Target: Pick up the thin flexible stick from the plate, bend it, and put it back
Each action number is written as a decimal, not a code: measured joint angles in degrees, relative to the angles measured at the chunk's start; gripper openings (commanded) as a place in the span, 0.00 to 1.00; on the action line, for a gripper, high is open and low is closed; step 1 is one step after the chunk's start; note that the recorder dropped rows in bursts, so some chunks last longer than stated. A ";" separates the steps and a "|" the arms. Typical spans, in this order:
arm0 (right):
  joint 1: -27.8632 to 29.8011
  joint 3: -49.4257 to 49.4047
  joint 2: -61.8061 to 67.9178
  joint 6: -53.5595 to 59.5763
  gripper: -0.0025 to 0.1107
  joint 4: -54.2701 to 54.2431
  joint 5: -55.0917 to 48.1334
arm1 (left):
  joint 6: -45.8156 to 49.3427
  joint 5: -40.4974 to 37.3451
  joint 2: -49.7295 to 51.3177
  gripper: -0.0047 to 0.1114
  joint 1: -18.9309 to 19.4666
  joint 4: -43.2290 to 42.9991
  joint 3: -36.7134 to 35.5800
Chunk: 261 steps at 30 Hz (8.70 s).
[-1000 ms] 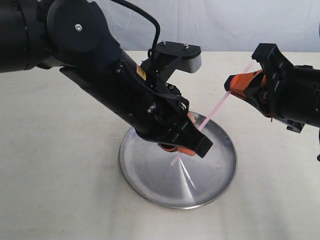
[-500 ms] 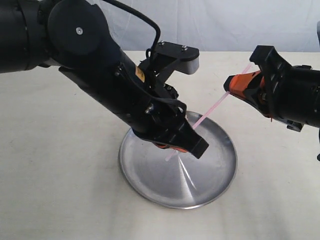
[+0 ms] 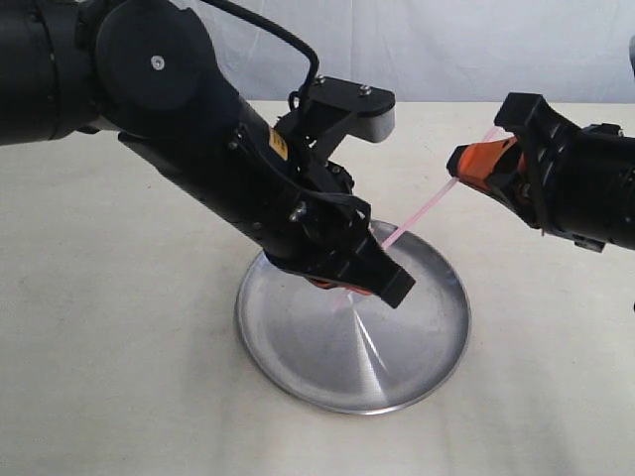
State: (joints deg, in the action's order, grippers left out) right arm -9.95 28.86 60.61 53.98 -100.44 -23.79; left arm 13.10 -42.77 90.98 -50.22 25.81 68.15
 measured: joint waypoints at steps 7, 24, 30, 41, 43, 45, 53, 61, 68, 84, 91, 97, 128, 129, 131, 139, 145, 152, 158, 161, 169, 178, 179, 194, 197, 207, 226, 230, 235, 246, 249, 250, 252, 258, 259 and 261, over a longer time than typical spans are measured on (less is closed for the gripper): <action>-0.22 0.10 0.00 0.64 0.01 0.90 0.23 | -0.12 0.11 0.00 0.04 0.00 0.00 0.00; -4.47 2.60 1.53 0.65 0.01 7.56 6.37 | -0.23 0.01 -2.64 0.04 2.33 0.28 -0.45; -4.73 2.60 2.51 0.52 0.01 7.56 7.02 | -0.14 0.09 -3.43 0.04 3.38 0.81 -0.45; -6.57 2.60 3.10 0.41 0.01 8.46 11.05 | 1.04 3.53 -3.63 0.04 3.38 1.99 -0.45; -6.57 2.60 3.10 0.41 0.01 8.68 11.54 | 1.04 4.71 -3.63 0.04 3.38 2.50 -0.45; -6.57 2.60 3.10 0.41 0.01 8.79 11.76 | 1.04 5.45 -3.63 0.04 3.38 2.75 -0.45; -6.57 2.60 3.21 0.65 0.01 10.13 11.63 | 1.04 10.07 -4.02 0.04 3.41 3.43 -0.45; -6.57 2.60 3.42 0.65 0.01 10.36 9.27 | 0.72 15.06 -4.26 0.04 3.51 4.32 -0.45; -6.79 2.60 3.42 0.65 0.01 10.36 6.76 | 0.48 16.84 -4.30 0.04 3.76 4.43 -0.45; -7.39 2.60 3.42 0.68 0.01 10.97 -0.40 | -0.17 19.41 -1.31 0.04 3.97 4.55 -0.35; -7.41 2.60 3.42 0.82 0.01 11.08 -0.92 | -0.17 20.53 -1.20 0.04 3.97 4.17 -0.35; -7.41 2.50 3.42 0.90 0.01 12.46 6.80 | -0.40 11.34 -2.30 0.04 11.29 0.91 -0.35; -7.41 2.50 3.42 1.05 0.01 8.78 4.04 | 19.01 -14.91 0.68 0.51 12.59 21.22 -0.92; -7.41 2.50 3.42 1.23 0.01 8.47 4.03 | 19.01 -15.04 1.00 0.51 12.31 21.22 -0.92; -7.41 2.50 3.42 1.94 0.01 7.70 3.95 | 19.01 -15.04 1.81 0.48 11.33 21.22 -0.92; -7.41 2.50 3.42 2.81 0.01 6.47 3.45 | 15.59 -12.00 3.96 0.04 8.09 19.99 -0.92; -7.41 2.50 3.42 2.90 0.01 6.34 3.80 | 14.38 -9.23 4.00 0.04 8.09 18.16 -1.01; -7.30 2.60 3.31 2.94 0.01 7.17 6.18 | 14.38 -4.64 2.17 0.04 8.00 16.96 -1.39; -7.30 2.68 2.96 2.94 0.01 7.97 7.49 | 14.16 -2.25 0.22 0.04 8.00 16.10 -1.60; -7.08 2.68 2.96 3.03 0.01 9.02 8.03 | 14.16 -0.57 -0.19 0.04 8.00 16.21 -1.60; -6.97 2.68 2.96 2.82 0.01 11.51 8.51 | 14.38 1.70 -0.52 0.04 8.00 17.40 -1.60; -6.86 2.68 2.96 2.82 0.01 12.71 8.40 | 15.02 2.93 -0.52 0.04 8.00 19.04 -1.60; -6.86 2.68 2.96 2.82 0.01 12.95 8.40 | 15.30 3.06 -0.52 0.04 8.00 19.41 -1.60; -6.74 2.57 2.96 2.82 0.01 14.22 7.06 | 15.86 6.70 -0.64 0.04 8.00 21.03 -1.60; -6.74 2.57 2.96 2.82 0.01 14.45 6.34 | 15.86 7.53 -0.64 0.04 8.00 21.25 -1.60; -7.61 2.21 2.96 2.82 0.01 15.00 2.15 | 15.86 11.24 -0.64 0.04 8.44 22.36 -1.60; -10.34 2.09 4.01 2.59 0.01 14.62 2.39 | 16.28 11.61 -0.64 0.04 8.44 24.30 -1.40; -10.34 2.09 4.01 2.59 0.01 14.28 2.46 | 16.28 11.61 -0.64 0.04 8.44 24.48 -1.40; -10.34 1.88 4.01 2.59 0.01 13.73 2.60 | 16.28 11.58 -0.64 0.04 8.44 24.66 -1.40; -10.34 1.59 4.01 2.59 0.01 13.07 3.10 | 16.31 10.20 0.49 0.04 8.44 24.92 -1.35; -10.34 1.59 4.10 2.59 0.01 13.07 3.55 | 16.85 10.20 1.69 0.04 8.44 25.87 -1.14; -10.34 1.59 4.14 2.59 0.01 13.07 3.71 | 17.48 10.33 1.92 0.04 8.44 26.61 -1.05; -10.34 1.59 4.24 2.59 0.01 13.07 4.07 | 18.96 10.33 2.09 0.04 8.44 28.51 -1.05; -10.34 1.59 4.24 2.59 0.01 13.07 5.48 | 22.12 10.33 2.33 0.04 8.44 31.83 -1.02; -10.34 1.59 4.24 2.59 0.01 13.07 5.63 | 22.22 10.33 2.32 0.04 8.44 32.14 -1.02; -10.34 1.59 4.24 2.59 0.01 13.07 5.89 | 22.47 10.33 2.32 0.04 8.44 32.24 -1.02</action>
State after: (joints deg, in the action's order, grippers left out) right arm -20.29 30.44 64.85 56.57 -87.37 -17.91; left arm 35.57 -32.45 93.30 -41.78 58.05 67.14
